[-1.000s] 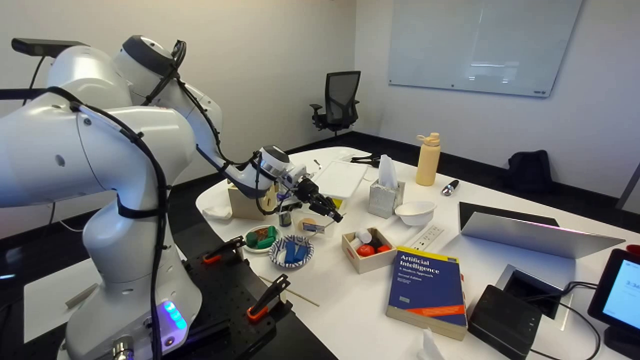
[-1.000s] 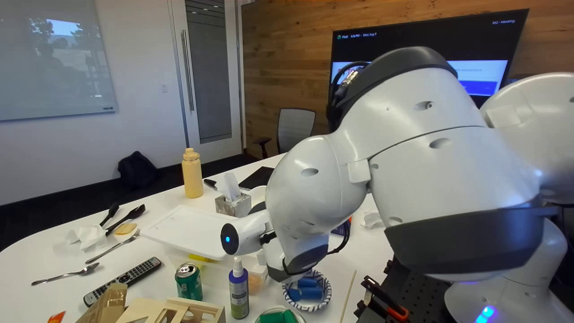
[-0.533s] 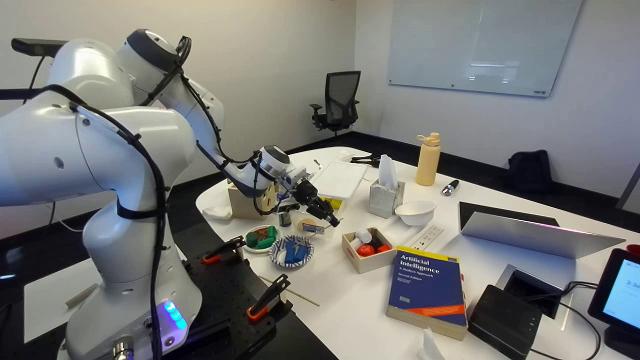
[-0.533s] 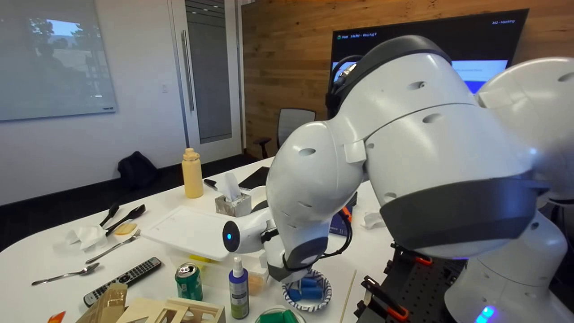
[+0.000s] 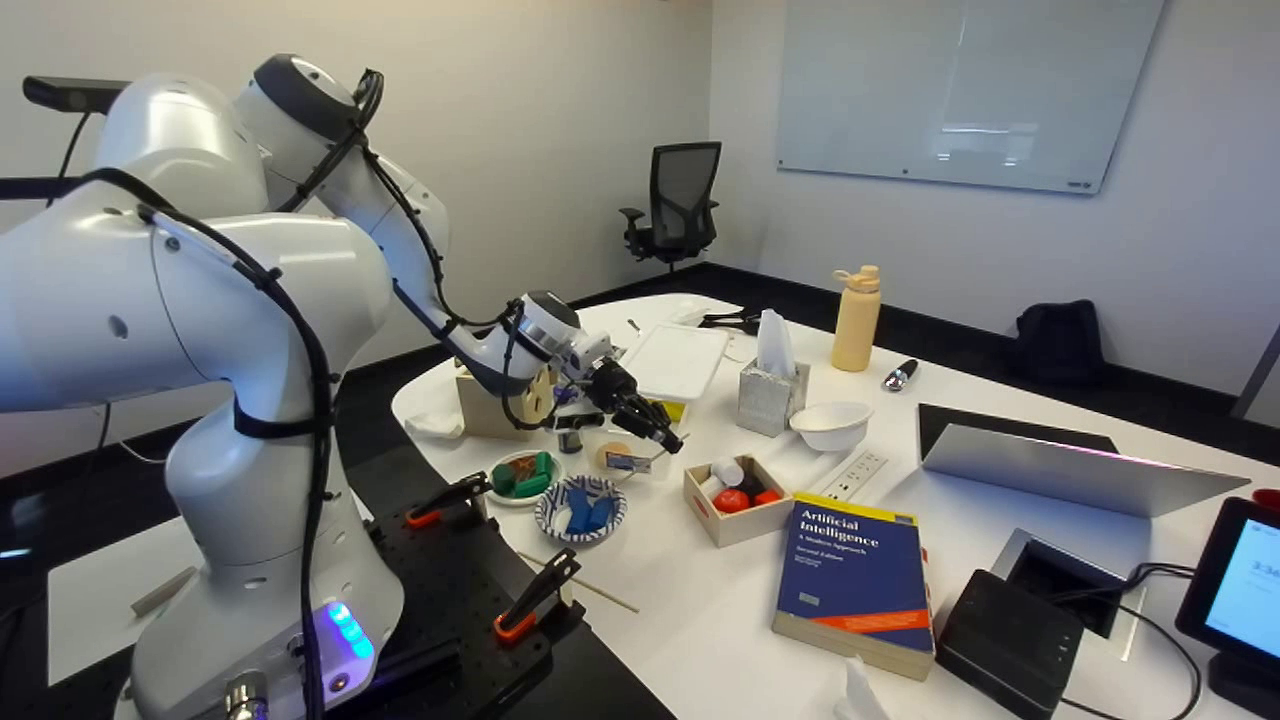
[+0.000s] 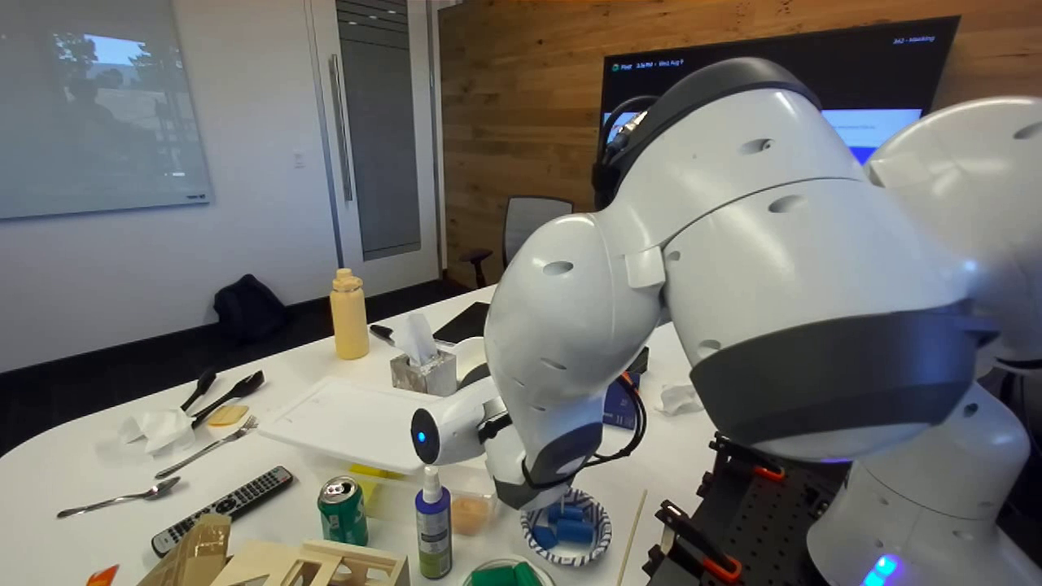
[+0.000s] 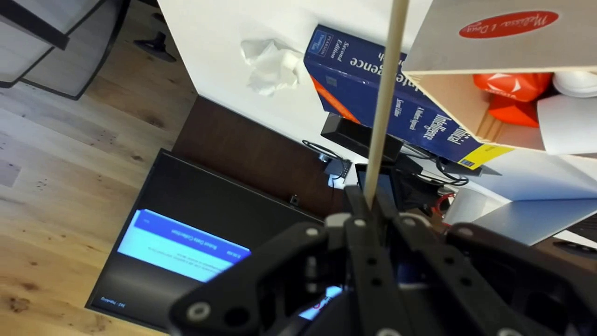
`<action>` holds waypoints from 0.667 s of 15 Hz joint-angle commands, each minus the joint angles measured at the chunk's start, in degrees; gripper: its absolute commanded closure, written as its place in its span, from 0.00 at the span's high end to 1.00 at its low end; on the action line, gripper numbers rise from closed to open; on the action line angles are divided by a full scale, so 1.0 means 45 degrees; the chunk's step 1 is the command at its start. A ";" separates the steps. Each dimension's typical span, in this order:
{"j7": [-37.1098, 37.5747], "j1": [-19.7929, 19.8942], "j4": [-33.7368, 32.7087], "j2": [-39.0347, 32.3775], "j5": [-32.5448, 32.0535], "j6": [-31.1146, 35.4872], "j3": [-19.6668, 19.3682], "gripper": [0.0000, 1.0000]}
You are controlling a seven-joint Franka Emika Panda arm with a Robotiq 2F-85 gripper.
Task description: Stir the bowl with the straw
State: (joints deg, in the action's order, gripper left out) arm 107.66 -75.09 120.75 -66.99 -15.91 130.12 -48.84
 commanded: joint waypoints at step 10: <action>0.1605 0.0966 0.0425 0.1669 -0.0899 0.0527 0.0764 0.02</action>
State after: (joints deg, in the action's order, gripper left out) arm 115.45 -74.06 120.55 -65.17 -18.20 130.80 -46.76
